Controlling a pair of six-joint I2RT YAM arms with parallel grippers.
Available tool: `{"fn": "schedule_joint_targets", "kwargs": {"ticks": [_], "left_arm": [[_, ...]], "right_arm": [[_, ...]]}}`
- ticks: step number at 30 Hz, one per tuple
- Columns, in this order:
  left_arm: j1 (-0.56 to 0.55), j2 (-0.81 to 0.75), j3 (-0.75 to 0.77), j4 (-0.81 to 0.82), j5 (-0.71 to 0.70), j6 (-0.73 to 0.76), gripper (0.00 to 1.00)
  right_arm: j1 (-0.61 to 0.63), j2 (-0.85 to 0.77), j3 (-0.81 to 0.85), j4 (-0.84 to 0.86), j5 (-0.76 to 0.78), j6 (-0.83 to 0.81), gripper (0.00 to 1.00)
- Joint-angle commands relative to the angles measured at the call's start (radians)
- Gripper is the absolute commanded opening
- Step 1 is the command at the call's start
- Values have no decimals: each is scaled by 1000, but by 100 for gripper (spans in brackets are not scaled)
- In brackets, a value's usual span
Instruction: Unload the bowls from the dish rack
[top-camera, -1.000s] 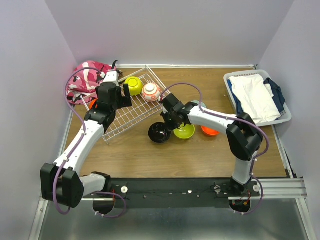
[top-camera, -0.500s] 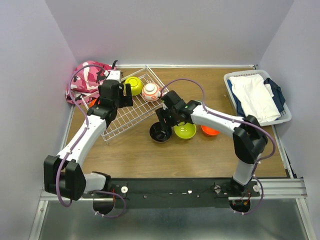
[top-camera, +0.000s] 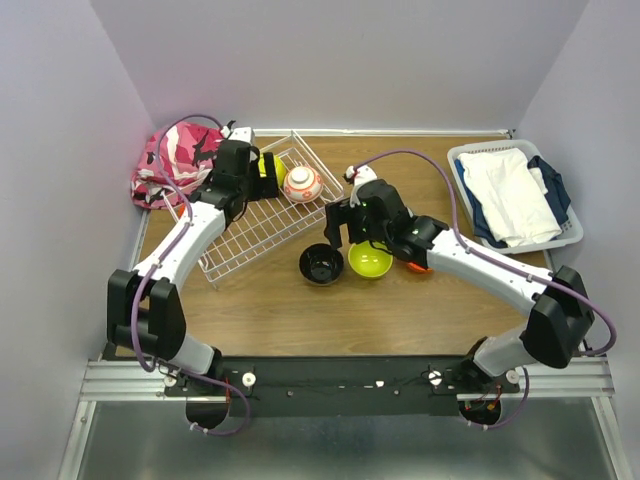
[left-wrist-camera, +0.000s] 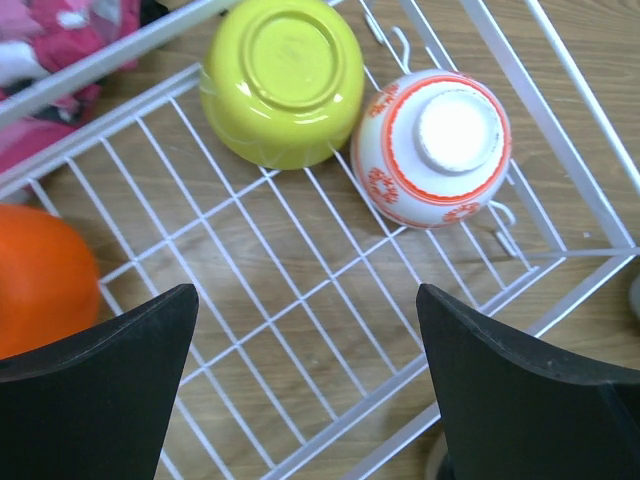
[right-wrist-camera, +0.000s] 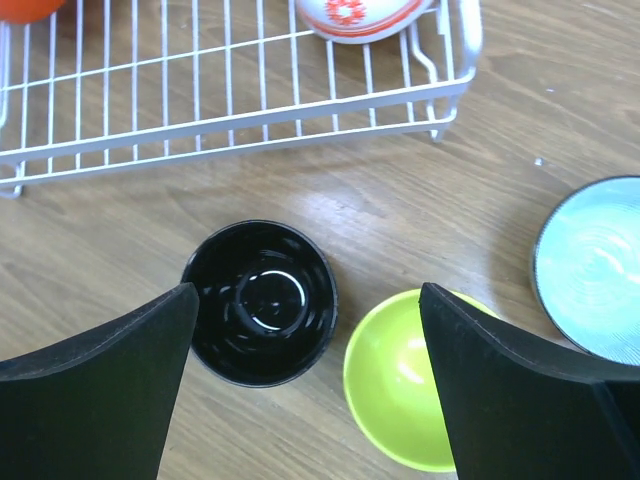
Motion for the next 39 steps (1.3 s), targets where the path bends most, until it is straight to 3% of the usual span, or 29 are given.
{"fn": "schedule_joint_targets", "kwargs": {"ticks": [1, 8, 17, 20, 39], "left_arm": [[-3, 73, 39, 41, 105, -166, 99], [25, 190, 177, -11, 51, -201, 99], [126, 276, 77, 243, 209, -526, 99], [138, 287, 43, 347, 198, -575, 99], [191, 405, -18, 498, 86, -658, 99]], "right_arm": [[8, -51, -54, 67, 103, 15, 99], [8, -71, -76, 34, 116, 12, 99], [9, -71, -79, 15, 112, -11, 99], [8, -74, -83, 8, 113, -21, 99], [8, -77, -100, -22, 133, -60, 99]]}}
